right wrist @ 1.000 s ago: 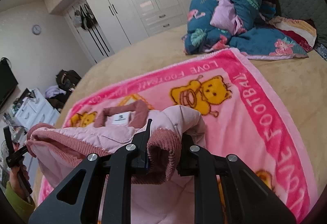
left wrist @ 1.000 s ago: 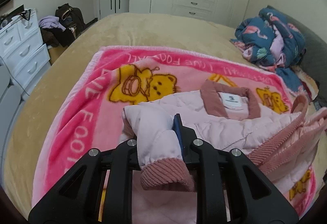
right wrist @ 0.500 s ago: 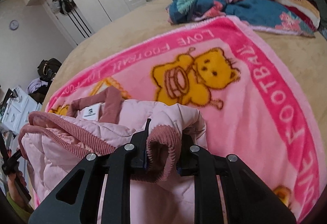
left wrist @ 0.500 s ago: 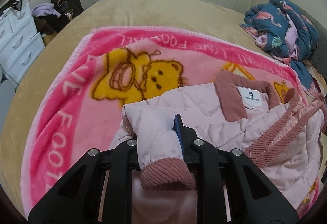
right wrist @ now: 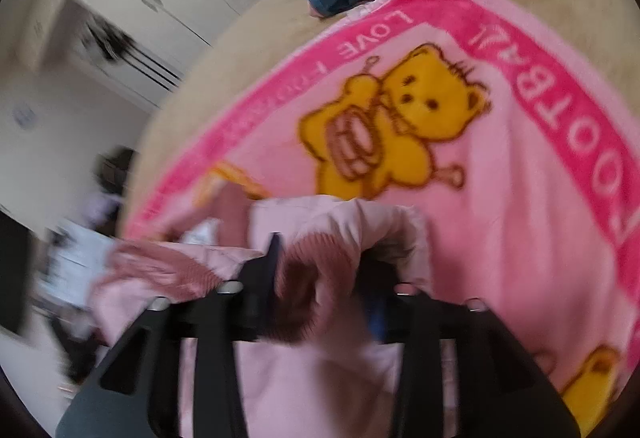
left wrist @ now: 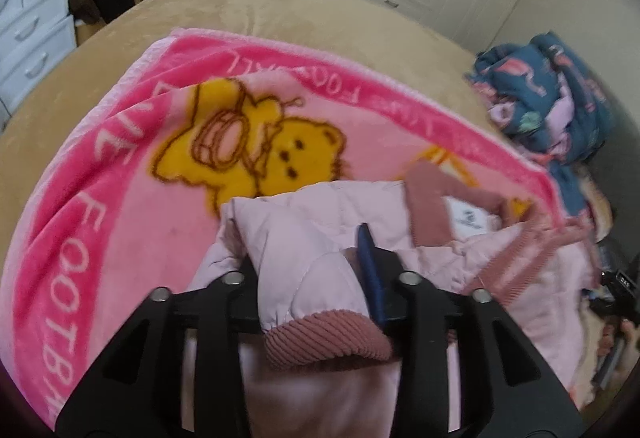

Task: Fold large clothes
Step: 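Carry the held hem up toward the collar with both tools, then lay the hem near the collar and open both tools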

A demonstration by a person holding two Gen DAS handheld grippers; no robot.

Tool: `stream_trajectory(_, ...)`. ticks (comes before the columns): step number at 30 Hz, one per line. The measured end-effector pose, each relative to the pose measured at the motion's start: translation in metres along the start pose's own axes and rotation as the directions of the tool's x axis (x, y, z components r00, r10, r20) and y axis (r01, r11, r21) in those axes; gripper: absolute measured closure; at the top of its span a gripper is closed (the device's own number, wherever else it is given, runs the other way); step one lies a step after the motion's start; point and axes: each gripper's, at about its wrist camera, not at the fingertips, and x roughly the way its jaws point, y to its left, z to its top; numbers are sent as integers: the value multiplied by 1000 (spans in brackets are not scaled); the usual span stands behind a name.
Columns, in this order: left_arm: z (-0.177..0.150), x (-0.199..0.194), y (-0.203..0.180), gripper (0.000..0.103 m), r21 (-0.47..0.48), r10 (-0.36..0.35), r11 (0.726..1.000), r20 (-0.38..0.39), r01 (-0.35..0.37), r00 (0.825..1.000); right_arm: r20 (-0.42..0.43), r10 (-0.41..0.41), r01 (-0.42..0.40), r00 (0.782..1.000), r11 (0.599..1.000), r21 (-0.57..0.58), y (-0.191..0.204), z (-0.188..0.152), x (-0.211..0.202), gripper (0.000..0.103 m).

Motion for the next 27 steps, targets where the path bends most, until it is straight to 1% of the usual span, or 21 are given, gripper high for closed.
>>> stream_trajectory(1, 1, -4, -2, 47, -1, -21, 1000, 7, 21, 1000, 29, 16, -17, 999, 999, 50, -5, -1, -13, 6)
stream_trajectory(2, 2, -10, -4, 40, 1, -37, 999, 17, 37, 999, 52, 12, -15, 999, 998, 56, -5, -1, -21, 4)
stream_trajectory(3, 3, -18, -9, 32, 16, -37, 999, 40, 36, 999, 71, 3, -6, 998, 999, 49, -4, -1, -29, 4)
stream_trajectory(4, 4, -26, -14, 30, 33, -26, 999, 61, 25, 998, 89, -8, 5, 996, 1000, 30, -1, -4, -38, 4)
stream_trajectory(5, 3, -34, -18, 23, 51, -12, 999, 88, 8, 996, 104, -23, 23, 994, 1000, -5, 5, -9, -48, 4)
stream_trajectory(6, 1, -47, -24, 16, 80, 8, 997, 133, -19, 991, 112, -31, 38, 993, 997, -63, 13, -17, -57, 4)
stream_trajectory(7, -4, -61, -31, 15, 115, 21, 992, 180, -42, 983, 121, -37, 51, 992, 992, -114, 20, -24, -61, 4)
stream_trajectory(9, -18, -78, -42, 14, 169, 32, 983, 226, -72, 974, 161, -99, 137, 982, 959, -248, 41, -47, -72, 4)
stream_trajectory(10, -26, -84, -46, 13, 194, 35, 977, 236, -83, 971, 190, -119, 178, 975, 927, -330, 53, -65, -77, 4)
stream_trajectory(11, -36, -88, -51, 12, 217, 33, 972, 242, -87, 970, 220, -140, 222, 965, 885, -410, 65, -85, -80, 4)
stream_trajectory(12, -53, -90, -58, 11, 251, 33, 963, 234, -93, 972, 238, -151, 247, 959, 857, -452, 70, -97, -80, 4)
stream_trajectory(14, -82, -83, -68, 11, 307, 52, 945, 205, -115, 977, 274, -186, 313, 944, 766, -562, 83, -134, -74, 4)
stream_trajectory(16, -102, -69, -74, 11, 343, 73, 931, 171, -129, 983, 288, -213, 351, 934, 712, -608, 86, -154, -58, 4)
stream_trajectory(17, -109, -60, -79, 11, 361, 90, 922, 156, -142, 984, 261, -225, 342, 939, 702, -625, 87, -158, -46, 4)
stream_trajectory(18, -115, -47, -86, 11, 381, 116, 911, 137, -160, 984, 218, -252, 333, 943, 702, -629, 86, -158, -31, 4)
stream_trajectory(19, -117, -36, -90, 11, 390, 134, 905, 118, -170, 984, 191, -291, 344, 938, 699, -626, 84, -156, -15, 4)
stream_trajectory(21, -113, -9, -94, 10, 383, 173, 904, 77, -190, 982, 156, -347, 366, 925, 696, -618, 79, -151, 12, 4)
stream_trajectory(22, -110, -3, -93, 10, 372, 182, 908, 67, -194, 981, 144, -356, 367, 923, 705, -607, 76, -148, 20, 4)
stream_trajectory(24, -97, 17, -87, 8, 341, 210, 916, 39, -211, 977, 95, -350, 341, 932, 759, -555, 65, -135, 35, 4)
stream_trajectory(26, -83, 34, -82, 8, 314, 217, 925, 28, -215, 976, 72, -346, 329, 936, 779, -533, 61, -129, 45, 4)
stream_trajectory(27, -79, 39, -81, 8, 311, 223, 925, 20, -218, 975, 72, -347, 331, 935, 781, -529, 61, -125, 50, 4)
